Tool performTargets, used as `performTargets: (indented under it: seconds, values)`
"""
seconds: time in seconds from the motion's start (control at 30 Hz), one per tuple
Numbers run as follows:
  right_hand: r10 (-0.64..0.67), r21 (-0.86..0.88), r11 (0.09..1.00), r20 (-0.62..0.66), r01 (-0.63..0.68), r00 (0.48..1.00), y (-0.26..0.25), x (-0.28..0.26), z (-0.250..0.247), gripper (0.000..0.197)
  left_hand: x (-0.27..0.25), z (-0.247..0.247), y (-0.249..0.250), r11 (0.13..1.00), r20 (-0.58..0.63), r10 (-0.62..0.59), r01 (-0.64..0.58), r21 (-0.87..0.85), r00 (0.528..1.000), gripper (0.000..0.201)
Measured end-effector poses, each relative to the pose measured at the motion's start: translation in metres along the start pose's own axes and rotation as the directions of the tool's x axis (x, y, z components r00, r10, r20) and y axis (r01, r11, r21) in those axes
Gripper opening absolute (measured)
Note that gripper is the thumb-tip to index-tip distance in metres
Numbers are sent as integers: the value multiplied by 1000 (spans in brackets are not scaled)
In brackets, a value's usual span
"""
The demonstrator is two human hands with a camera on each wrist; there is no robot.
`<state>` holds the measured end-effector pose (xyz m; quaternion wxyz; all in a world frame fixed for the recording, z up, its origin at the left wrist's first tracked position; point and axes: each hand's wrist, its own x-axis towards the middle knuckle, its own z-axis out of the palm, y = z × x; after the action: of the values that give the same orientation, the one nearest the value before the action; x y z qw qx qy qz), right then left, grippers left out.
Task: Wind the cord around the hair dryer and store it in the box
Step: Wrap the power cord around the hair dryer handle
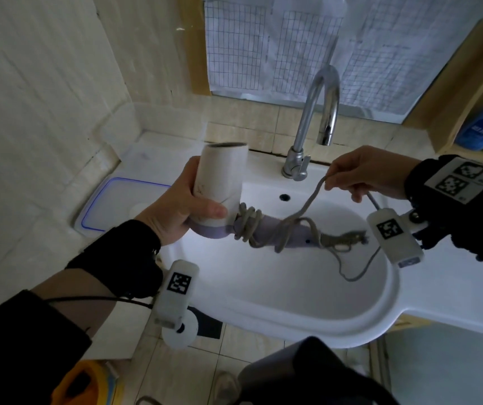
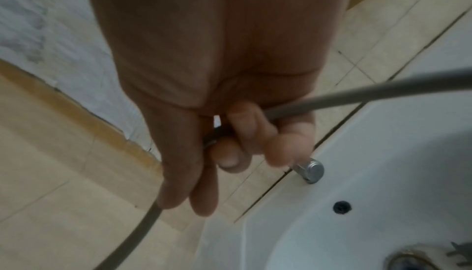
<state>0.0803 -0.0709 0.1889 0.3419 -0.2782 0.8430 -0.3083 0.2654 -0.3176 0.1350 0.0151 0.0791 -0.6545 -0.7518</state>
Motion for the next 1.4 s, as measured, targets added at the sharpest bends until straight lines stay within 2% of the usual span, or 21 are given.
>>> performTargets:
  seconds: [0.13,0.23,0.3,0.4,0.5,0.57,0.7,0.8,0.9,1.03,1.1,1.2,1.4]
  values:
    - [41,195,980,-63,-28,997,9,5,13,20,6,-2,-7,980,-53,12,-22,-199,999,87]
    - [57,66,997,-107,-50,993,7,15,34,20,9,9,-10,968,-19,-5,0,-253,1000,85]
    - [133,28,991,-58,-131,989,5,23,53,20,10,18,-12,953,-11,-10,6,-303,1000,81]
    - [222,-83,972,11,-220,975,3,24,83,37,15,28,-14,936,-117,-26,-17,-350,993,79]
    - [150,-134,981,42,-143,988,5,23,100,31,20,32,-12,957,-280,-19,-63,-282,960,70]
    - [125,-210,972,65,-109,990,3,21,106,37,24,33,-9,974,-369,-1,-83,-212,929,64]
    - [85,-326,944,114,-43,990,-5,17,114,40,30,34,-6,993,-448,62,-101,-64,892,65]
    - [74,-380,925,151,-11,986,-13,16,116,33,31,36,-7,990,-423,142,-129,60,895,67]
    - [53,-416,909,193,33,980,-18,15,118,38,29,36,-10,963,-365,229,-154,223,902,70]
    - [-6,-529,838,235,133,972,-23,9,117,36,23,36,-12,910,-301,285,-158,384,910,75]
    - [-34,-550,816,261,178,965,-27,2,115,15,18,36,-13,882,-263,289,-148,448,921,75]
    - [-32,-590,782,283,201,959,-34,-5,110,22,10,36,-17,837,-193,269,-130,531,943,75]
    - [-47,-622,756,263,207,964,-38,-7,99,17,1,35,-20,773,-85,233,-131,621,969,76]
